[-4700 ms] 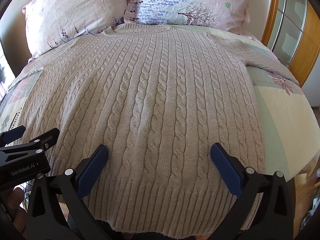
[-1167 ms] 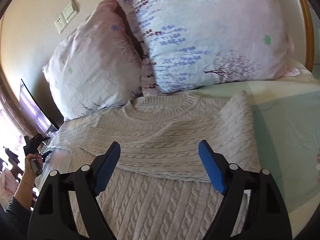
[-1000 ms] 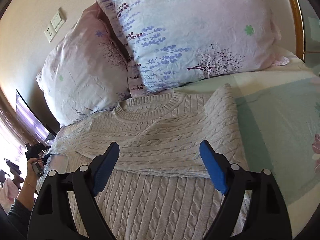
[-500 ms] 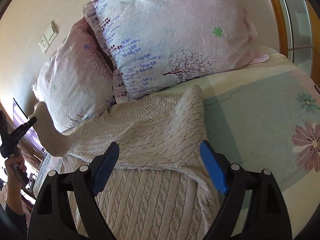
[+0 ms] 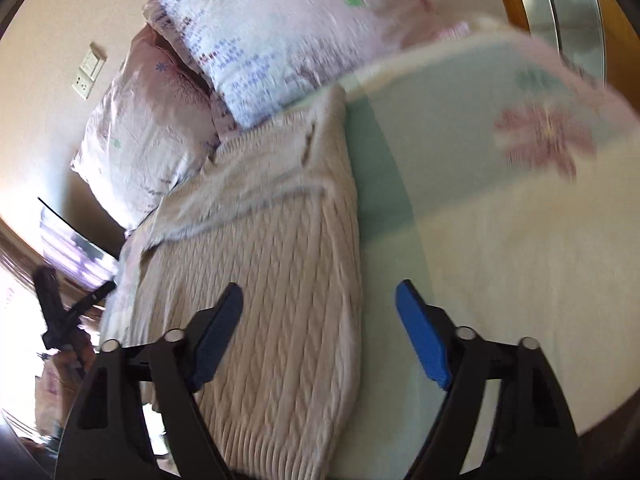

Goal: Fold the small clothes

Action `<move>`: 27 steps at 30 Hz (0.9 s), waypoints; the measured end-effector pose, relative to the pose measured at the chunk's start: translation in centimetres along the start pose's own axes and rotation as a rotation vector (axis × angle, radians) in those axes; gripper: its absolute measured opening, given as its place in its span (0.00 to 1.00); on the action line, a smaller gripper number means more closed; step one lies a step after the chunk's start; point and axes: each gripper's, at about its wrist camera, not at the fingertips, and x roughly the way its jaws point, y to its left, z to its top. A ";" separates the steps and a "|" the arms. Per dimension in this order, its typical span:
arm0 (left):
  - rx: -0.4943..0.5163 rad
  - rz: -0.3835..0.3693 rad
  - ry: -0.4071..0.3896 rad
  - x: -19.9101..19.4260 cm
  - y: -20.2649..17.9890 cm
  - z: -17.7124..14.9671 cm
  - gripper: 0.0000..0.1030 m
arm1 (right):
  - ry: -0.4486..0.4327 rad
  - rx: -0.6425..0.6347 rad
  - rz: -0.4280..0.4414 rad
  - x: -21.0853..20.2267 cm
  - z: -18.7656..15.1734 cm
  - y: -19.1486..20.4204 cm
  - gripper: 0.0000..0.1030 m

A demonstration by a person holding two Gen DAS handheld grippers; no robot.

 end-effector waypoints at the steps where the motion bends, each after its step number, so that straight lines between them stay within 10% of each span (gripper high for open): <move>1: -0.054 -0.023 0.019 -0.5 1.2 -1.5 0.66 | 0.036 0.030 0.028 0.3 -1.1 -0.5 0.54; 9: -0.239 -0.238 0.056 -2.4 1.3 -10.0 0.30 | 0.164 0.104 0.240 0.2 -7.6 0.1 0.13; 16: -0.253 -0.304 0.072 -1.7 -0.4 -11.4 0.10 | 0.097 0.088 0.335 -0.5 -7.2 1.3 0.09; 20: -0.212 -0.339 0.048 -1.2 -0.4 -8.1 0.07 | -0.009 0.029 0.375 -1.3 -3.6 3.0 0.08; 27: -0.122 -0.236 -0.228 -0.1 1.1 7.5 0.06 | -0.284 -0.034 0.414 -0.3 9.5 6.5 0.08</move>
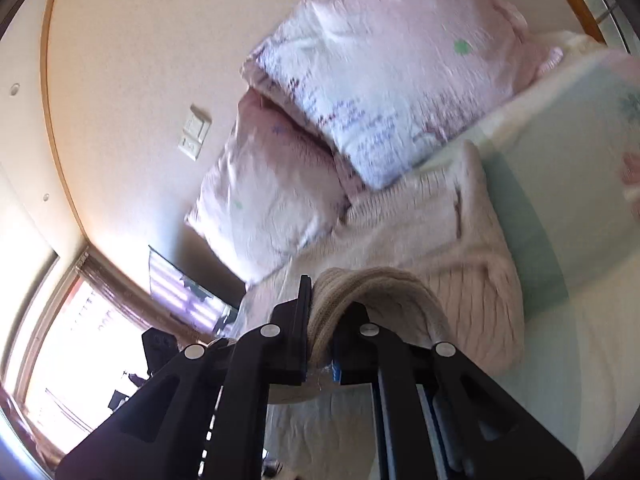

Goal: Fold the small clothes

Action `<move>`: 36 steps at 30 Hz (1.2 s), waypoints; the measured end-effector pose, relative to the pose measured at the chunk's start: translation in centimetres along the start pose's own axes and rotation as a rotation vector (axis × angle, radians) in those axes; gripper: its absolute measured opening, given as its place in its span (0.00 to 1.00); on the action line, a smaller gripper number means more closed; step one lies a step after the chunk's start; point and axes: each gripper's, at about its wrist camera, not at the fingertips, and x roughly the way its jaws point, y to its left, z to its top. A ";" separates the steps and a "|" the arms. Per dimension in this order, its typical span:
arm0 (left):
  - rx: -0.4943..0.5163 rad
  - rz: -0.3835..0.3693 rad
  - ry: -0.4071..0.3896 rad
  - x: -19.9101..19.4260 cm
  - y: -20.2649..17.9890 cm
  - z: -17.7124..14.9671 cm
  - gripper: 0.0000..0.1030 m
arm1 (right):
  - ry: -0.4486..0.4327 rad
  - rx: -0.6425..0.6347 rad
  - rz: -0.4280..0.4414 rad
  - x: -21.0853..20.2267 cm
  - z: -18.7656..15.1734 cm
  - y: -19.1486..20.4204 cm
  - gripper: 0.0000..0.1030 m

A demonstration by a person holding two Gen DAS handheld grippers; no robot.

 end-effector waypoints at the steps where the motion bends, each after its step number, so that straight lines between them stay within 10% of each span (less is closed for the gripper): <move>1: 0.019 0.030 -0.029 1.7 0.0 2.3 0.06 | -0.025 0.004 -0.003 1.7 1.8 -0.4 0.08; 6: 0.022 0.141 -0.028 11.3 1.6 8.4 0.11 | -0.109 0.060 -0.182 10.8 7.5 -4.2 0.08; 9: -0.014 0.250 0.064 15.4 3.9 9.2 0.43 | -0.003 0.098 -0.426 15.6 7.8 -7.6 0.12; 11: -0.044 0.223 0.053 13.9 5.4 9.0 0.71 | 0.052 0.130 -0.446 15.8 7.4 -8.6 0.23; 13: -0.046 0.164 0.040 11.7 6.7 8.6 0.81 | 0.010 0.069 -0.418 13.7 6.8 -7.9 0.71; 15: -0.080 0.109 0.093 10.5 8.1 7.6 0.81 | -0.045 -0.022 -0.422 11.7 6.4 -6.6 0.86; 24: -0.193 0.054 0.228 13.2 9.2 3.6 0.57 | 0.036 -0.069 -0.366 10.0 5.4 -5.4 0.86; 25: -0.220 0.049 0.234 13.7 9.1 3.4 0.35 | 0.042 -0.072 -0.365 9.6 5.3 -5.4 0.86; 28: -0.329 0.001 0.221 14.0 9.1 3.1 0.21 | 0.044 -0.069 -0.355 8.6 5.6 -5.4 0.86; 36: -0.211 -0.394 0.150 17.3 -7.7 6.7 0.18 | -0.052 -0.070 -0.395 3.2 7.0 -6.4 0.86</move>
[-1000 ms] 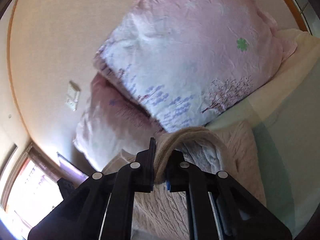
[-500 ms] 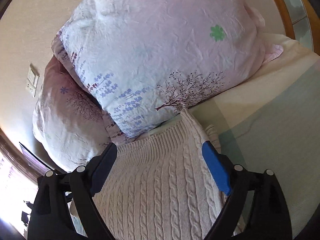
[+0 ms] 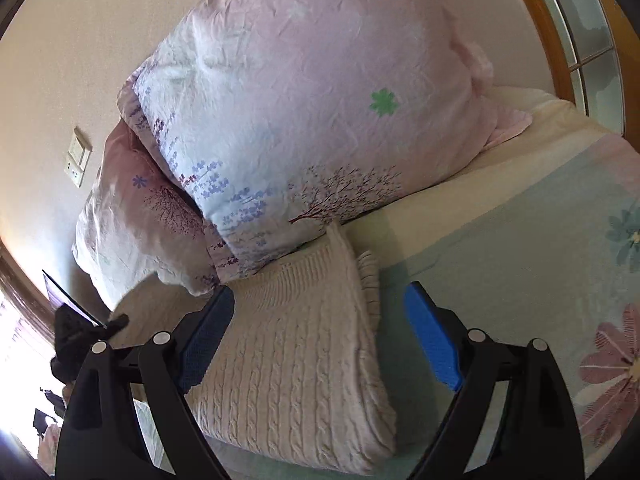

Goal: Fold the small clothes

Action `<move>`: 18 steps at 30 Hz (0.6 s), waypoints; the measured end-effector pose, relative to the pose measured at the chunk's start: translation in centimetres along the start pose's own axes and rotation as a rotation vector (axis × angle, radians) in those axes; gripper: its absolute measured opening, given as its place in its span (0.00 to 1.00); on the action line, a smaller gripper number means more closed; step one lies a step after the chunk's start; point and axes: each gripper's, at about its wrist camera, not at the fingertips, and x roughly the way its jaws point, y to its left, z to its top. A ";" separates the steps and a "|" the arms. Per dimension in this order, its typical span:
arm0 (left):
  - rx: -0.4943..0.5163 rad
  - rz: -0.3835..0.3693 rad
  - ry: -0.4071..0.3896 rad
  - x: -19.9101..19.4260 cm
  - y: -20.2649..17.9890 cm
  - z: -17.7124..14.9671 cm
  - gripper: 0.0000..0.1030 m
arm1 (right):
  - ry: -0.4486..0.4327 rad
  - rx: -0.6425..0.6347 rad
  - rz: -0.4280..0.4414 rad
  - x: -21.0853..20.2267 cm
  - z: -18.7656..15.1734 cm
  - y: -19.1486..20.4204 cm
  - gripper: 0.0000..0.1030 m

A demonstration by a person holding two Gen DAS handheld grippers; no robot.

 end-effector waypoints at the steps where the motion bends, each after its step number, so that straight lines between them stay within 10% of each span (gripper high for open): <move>1: 0.002 -0.077 0.031 3.0 -1.6 -0.3 0.19 | -0.010 0.025 0.002 -0.2 0.2 -0.5 0.86; 4: -0.143 -0.359 0.209 12.6 -3.2 -1.8 0.35 | -0.007 0.097 0.022 0.2 1.0 -1.8 0.86; 6: -0.235 -0.406 0.297 15.5 -3.3 -2.9 0.50 | 0.042 0.128 0.031 1.0 1.6 -2.6 0.86; 8: -0.174 -0.332 0.248 14.0 -3.2 -2.6 0.74 | 0.095 0.148 0.048 1.5 2.1 -3.2 0.87; 12: -0.024 0.010 0.078 7.6 -0.6 -1.5 0.91 | 0.198 0.161 0.101 3.0 2.4 -4.1 0.94; 18: -0.026 0.282 0.259 8.8 4.1 -4.2 0.91 | 0.415 0.133 0.111 7.8 0.2 -3.4 0.93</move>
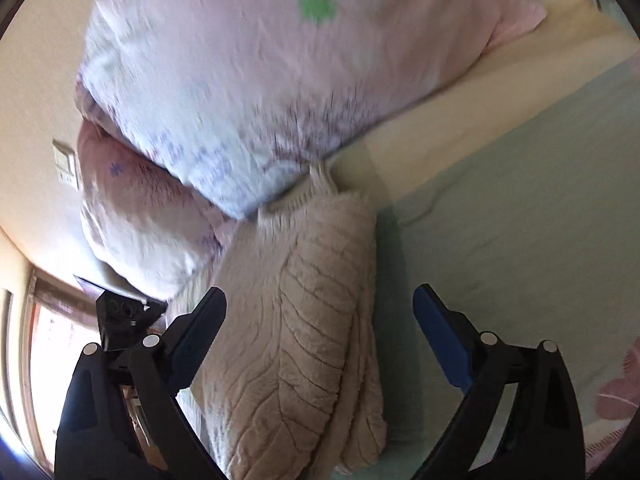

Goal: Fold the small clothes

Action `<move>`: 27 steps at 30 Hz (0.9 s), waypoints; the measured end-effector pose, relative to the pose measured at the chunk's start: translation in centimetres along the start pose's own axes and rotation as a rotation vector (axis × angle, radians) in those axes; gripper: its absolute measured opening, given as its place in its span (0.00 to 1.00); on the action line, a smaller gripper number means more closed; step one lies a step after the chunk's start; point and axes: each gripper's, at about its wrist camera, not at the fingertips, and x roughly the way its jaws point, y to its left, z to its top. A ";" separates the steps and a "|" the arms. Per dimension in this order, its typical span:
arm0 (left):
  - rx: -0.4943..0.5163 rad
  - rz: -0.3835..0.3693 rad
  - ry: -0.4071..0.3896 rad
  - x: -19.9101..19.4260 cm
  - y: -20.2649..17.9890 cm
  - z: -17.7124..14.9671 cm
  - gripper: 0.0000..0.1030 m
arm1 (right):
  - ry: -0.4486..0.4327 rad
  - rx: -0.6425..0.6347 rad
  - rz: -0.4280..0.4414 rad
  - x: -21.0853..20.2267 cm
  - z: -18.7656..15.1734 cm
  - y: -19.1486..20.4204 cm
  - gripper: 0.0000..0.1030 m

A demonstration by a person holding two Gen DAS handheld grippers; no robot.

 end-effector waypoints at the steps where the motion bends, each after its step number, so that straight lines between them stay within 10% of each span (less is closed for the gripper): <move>1: 0.023 0.017 0.020 0.8 -0.1 -0.6 0.91 | 0.014 -0.005 -0.010 0.6 -0.2 0.1 0.89; 5: 0.131 0.033 0.008 2.8 -1.6 -1.9 0.84 | 0.048 0.015 0.023 2.2 -0.7 -0.1 0.47; 12: 0.128 -0.120 0.005 -0.5 -0.6 -2.4 0.39 | 0.012 0.032 0.169 1.2 -2.5 3.4 0.34; 17: 0.232 -0.036 -0.101 -8.1 0.5 -4.9 0.47 | 0.087 -0.097 0.242 4.0 -5.3 9.0 0.34; 21: 0.237 0.269 -0.166 -9.7 3.4 -5.2 0.61 | 0.125 -0.186 -0.005 8.5 -6.3 10.7 0.48; 27: 0.339 0.307 -0.332 -15.9 4.3 -9.2 0.84 | -0.076 -0.118 0.054 3.1 -5.2 9.6 0.61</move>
